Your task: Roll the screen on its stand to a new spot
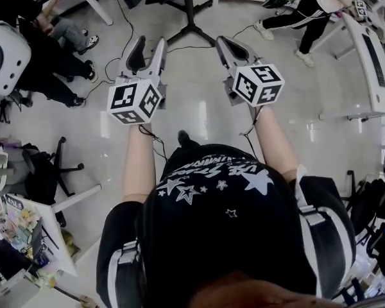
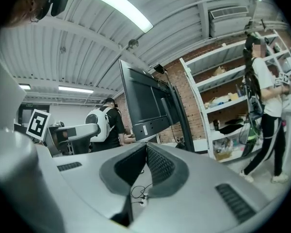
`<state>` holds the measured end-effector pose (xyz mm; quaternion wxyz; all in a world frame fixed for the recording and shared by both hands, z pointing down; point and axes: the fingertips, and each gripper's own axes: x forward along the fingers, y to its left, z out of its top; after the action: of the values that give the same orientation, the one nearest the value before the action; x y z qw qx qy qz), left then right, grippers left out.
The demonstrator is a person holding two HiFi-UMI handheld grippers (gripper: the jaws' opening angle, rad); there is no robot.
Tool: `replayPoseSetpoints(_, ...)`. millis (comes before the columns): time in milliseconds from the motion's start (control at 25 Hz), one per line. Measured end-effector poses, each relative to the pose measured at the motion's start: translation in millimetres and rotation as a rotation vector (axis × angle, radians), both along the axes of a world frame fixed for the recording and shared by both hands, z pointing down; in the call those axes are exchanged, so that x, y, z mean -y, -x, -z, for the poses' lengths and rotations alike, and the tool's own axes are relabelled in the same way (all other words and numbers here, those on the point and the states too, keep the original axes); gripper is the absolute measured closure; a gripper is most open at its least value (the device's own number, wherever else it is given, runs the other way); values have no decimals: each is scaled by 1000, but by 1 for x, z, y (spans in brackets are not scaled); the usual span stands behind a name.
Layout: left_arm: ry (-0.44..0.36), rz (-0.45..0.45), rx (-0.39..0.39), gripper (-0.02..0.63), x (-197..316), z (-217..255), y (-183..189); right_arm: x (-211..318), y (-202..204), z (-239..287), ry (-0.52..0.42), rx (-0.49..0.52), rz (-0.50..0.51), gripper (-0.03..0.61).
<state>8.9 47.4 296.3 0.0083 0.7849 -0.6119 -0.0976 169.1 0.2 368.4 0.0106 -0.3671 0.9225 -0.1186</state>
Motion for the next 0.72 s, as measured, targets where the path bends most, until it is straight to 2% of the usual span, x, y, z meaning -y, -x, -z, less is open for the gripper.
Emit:
replayPoseSetpoints(200,13,24,10,487,-35,-4,-37,-31,-38,-8,13,-5,8,572)
replayPoseSetpoints(400,18,71,11,583,-65,-7,-58,-60,-64,-12,15,-18,21,572)
replayPoseSetpoints(720,15,94,16,603,-96,-15,-97,-89,-107,-11,6,10,30,572)
